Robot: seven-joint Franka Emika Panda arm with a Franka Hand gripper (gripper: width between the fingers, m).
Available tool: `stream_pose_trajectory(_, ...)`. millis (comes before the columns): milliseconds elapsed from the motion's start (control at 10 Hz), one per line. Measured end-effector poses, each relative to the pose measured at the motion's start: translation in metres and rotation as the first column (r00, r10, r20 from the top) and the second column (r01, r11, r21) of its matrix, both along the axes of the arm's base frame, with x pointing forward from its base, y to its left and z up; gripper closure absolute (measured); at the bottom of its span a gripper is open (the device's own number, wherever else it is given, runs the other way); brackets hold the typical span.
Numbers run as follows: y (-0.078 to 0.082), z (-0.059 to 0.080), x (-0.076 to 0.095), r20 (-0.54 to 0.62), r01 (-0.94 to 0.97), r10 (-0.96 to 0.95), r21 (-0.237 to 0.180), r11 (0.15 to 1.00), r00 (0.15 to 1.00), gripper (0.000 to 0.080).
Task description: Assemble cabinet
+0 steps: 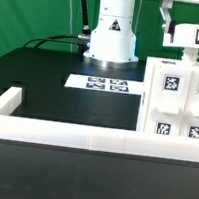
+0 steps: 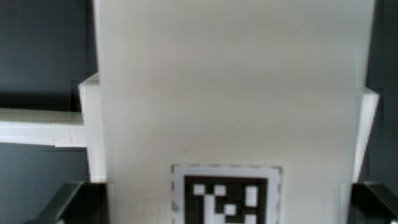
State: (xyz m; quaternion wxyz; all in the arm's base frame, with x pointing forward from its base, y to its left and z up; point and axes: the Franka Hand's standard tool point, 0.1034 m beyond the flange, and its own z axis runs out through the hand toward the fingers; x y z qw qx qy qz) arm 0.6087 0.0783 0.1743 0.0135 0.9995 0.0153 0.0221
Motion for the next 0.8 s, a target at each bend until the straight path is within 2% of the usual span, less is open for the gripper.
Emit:
stream_pose_trajectory(100,0.000,-0.001,0.006,-0.015,-0.039,0.038,-0.006,0.999,0.999,0.0238)
stream_pose_trajectory(500,0.000,-0.005,0.007,-0.021,-0.062,0.062,-0.010,0.998,0.998,0.0238)
stream_pose_trajectory(800,0.002,-0.015,0.007,-0.031,-0.068,0.067,-0.014,0.998,0.997,0.0238)
